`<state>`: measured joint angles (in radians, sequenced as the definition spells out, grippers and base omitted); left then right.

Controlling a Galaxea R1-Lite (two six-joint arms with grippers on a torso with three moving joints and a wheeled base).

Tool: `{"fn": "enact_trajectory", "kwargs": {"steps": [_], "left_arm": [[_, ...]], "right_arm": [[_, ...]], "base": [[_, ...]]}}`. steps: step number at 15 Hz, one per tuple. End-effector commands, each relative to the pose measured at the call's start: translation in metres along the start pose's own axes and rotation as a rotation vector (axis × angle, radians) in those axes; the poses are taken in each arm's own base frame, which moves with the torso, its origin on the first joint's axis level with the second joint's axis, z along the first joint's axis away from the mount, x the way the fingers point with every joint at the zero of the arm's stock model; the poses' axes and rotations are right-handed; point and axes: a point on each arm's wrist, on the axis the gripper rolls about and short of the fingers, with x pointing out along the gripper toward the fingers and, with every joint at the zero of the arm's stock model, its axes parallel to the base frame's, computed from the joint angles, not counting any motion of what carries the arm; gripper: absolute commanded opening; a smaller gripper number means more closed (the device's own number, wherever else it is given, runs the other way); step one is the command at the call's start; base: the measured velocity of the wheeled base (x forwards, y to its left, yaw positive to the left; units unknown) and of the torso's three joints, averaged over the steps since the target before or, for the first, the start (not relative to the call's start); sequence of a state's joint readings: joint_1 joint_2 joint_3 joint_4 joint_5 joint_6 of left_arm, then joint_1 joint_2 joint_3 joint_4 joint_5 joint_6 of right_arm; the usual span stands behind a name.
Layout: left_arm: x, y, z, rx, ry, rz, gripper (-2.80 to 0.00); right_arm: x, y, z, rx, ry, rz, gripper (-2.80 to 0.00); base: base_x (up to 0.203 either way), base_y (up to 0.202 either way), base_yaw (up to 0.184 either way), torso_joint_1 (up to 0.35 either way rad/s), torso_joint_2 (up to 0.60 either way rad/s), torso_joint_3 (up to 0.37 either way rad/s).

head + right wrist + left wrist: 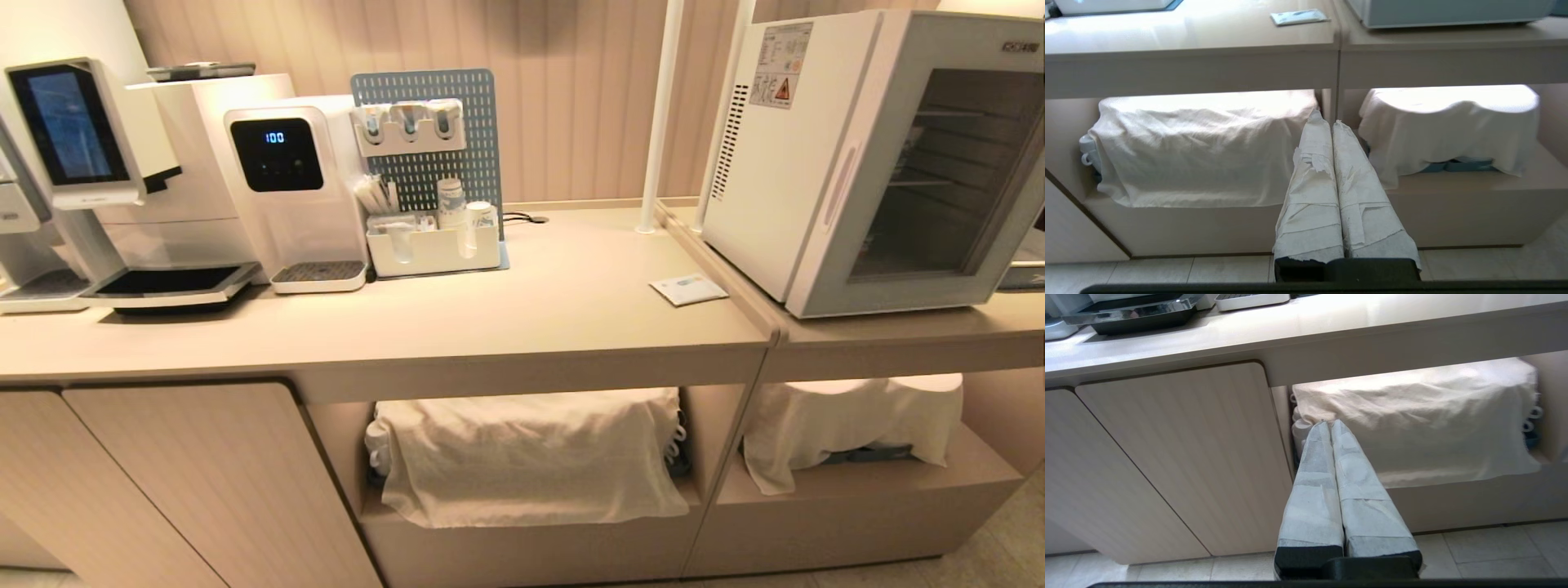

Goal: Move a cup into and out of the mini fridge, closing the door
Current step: Open the freezer door

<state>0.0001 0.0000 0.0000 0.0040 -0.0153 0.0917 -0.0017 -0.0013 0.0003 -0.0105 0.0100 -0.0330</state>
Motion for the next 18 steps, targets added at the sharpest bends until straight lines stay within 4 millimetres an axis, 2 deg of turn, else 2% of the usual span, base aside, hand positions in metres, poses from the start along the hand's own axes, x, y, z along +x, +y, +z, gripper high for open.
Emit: {"fn": "enact_trajectory", "kwargs": {"steps": [1, 11, 18], "left_arm": [[0.0000, 0.0000, 0.0001, 0.000, -0.001, 0.000, -2.80], [0.0000, 0.0000, -0.0001, 0.000, 0.001, 0.001, -2.80], [0.0000, 0.0000, -0.0005, -0.012, 0.005, 0.001, -2.80]], "right_arm": [[0.0007, 0.0001, -0.0027, -0.001, 0.008, 0.001, -2.80], [0.0007, 0.0001, -0.0026, 0.003, 0.007, 0.001, -2.80], [0.0007, 0.0001, -0.0026, 0.001, 0.007, 0.000, -2.80]], "base": [[0.191, 0.000, 0.000, 0.000, 0.02, 0.002], [0.193, 0.000, 0.001, 0.000, 0.00, 0.004], [0.016, 0.000, 0.002, 0.000, 0.00, 0.001]]}}
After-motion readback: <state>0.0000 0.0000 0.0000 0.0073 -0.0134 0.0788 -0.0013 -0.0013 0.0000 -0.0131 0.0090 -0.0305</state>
